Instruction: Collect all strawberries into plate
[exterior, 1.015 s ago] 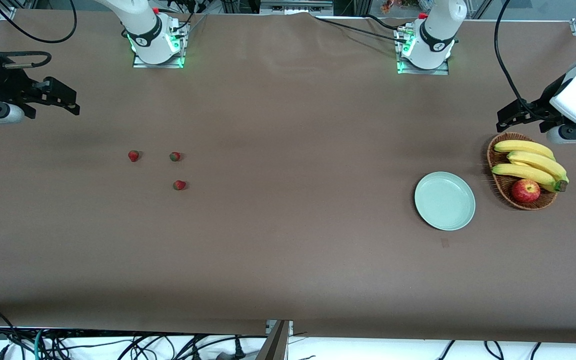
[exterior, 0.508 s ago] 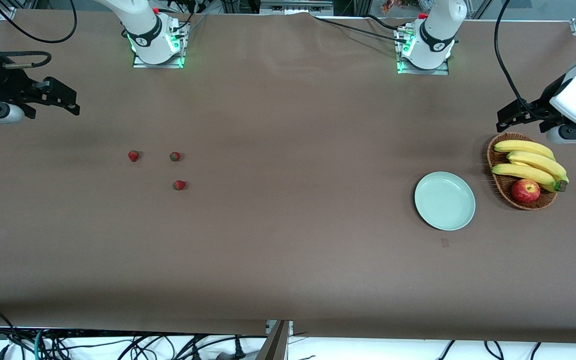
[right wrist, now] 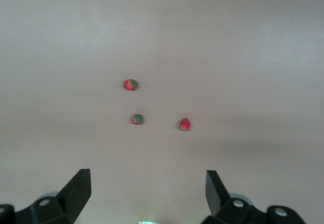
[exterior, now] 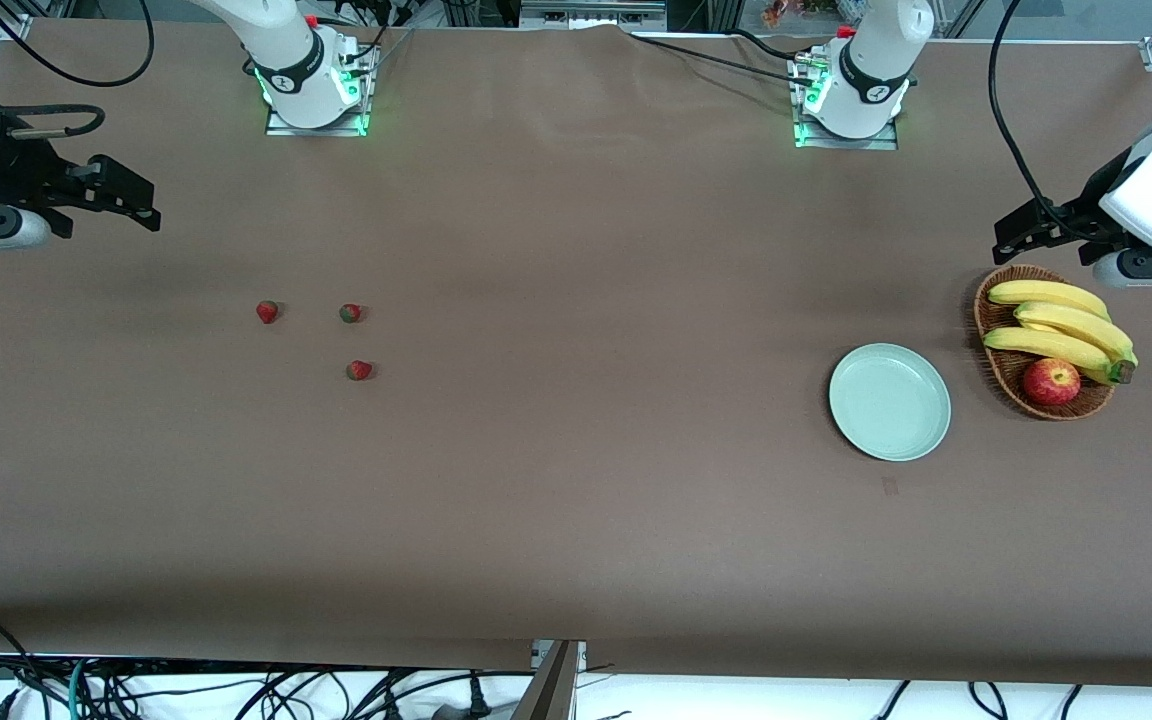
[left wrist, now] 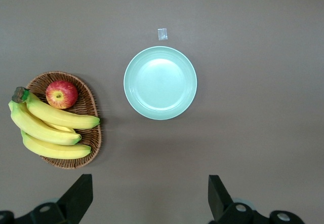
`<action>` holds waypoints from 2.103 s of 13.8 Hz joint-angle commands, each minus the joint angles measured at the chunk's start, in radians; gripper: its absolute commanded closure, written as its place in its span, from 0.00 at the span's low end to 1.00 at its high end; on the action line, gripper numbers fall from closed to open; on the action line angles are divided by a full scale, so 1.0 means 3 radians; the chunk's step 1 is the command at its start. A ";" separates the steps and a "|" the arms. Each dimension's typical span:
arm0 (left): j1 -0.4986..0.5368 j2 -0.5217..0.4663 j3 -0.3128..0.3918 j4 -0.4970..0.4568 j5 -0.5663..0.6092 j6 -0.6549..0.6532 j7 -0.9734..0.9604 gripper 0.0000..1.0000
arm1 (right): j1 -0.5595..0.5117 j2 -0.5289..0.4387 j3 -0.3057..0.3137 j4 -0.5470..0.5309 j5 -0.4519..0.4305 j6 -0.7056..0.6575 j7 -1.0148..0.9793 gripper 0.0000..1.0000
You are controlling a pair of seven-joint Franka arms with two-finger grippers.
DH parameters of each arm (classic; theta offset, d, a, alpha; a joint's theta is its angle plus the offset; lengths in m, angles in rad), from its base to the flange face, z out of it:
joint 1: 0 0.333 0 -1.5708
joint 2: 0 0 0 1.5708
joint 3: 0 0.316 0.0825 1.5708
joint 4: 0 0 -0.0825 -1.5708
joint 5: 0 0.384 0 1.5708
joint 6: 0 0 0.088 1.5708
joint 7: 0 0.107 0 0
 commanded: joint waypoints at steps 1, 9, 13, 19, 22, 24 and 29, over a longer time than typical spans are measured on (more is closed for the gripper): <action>0.0003 -0.0061 -0.0011 -0.0018 0.0010 -0.0041 -0.0019 0.00 | -0.0014 -0.0020 0.0036 -0.0007 -0.0026 -0.0024 0.0046 0.00; 0.0008 -0.0061 -0.0011 -0.0018 0.0010 -0.0041 -0.0019 0.00 | 0.0058 0.0057 0.0042 -0.0216 0.0005 0.0154 0.0067 0.00; 0.0003 -0.0061 -0.0011 -0.0018 0.0010 -0.0036 -0.0019 0.00 | 0.0104 0.0082 0.0057 -0.0762 0.0051 0.0716 0.0189 0.00; -0.0013 -0.0061 -0.0016 -0.0018 0.0010 -0.0036 -0.0019 0.00 | 0.0288 0.0302 0.0057 -0.1566 0.0092 0.1764 0.0430 0.00; -0.0008 -0.0061 -0.0016 -0.0013 0.0010 -0.0036 -0.0019 0.00 | 0.0344 0.0476 0.0067 -0.1878 0.0102 0.2301 0.0435 0.00; -0.0013 -0.0061 -0.0016 -0.0018 0.0015 -0.0036 -0.0019 0.00 | 0.0349 0.0593 0.0082 -0.1975 0.0249 0.2491 0.0440 0.00; -0.0008 -0.0061 -0.0011 -0.0018 0.0015 -0.0036 -0.0019 0.00 | 0.0355 0.0813 0.0169 -0.2195 0.0444 0.2905 0.0440 0.00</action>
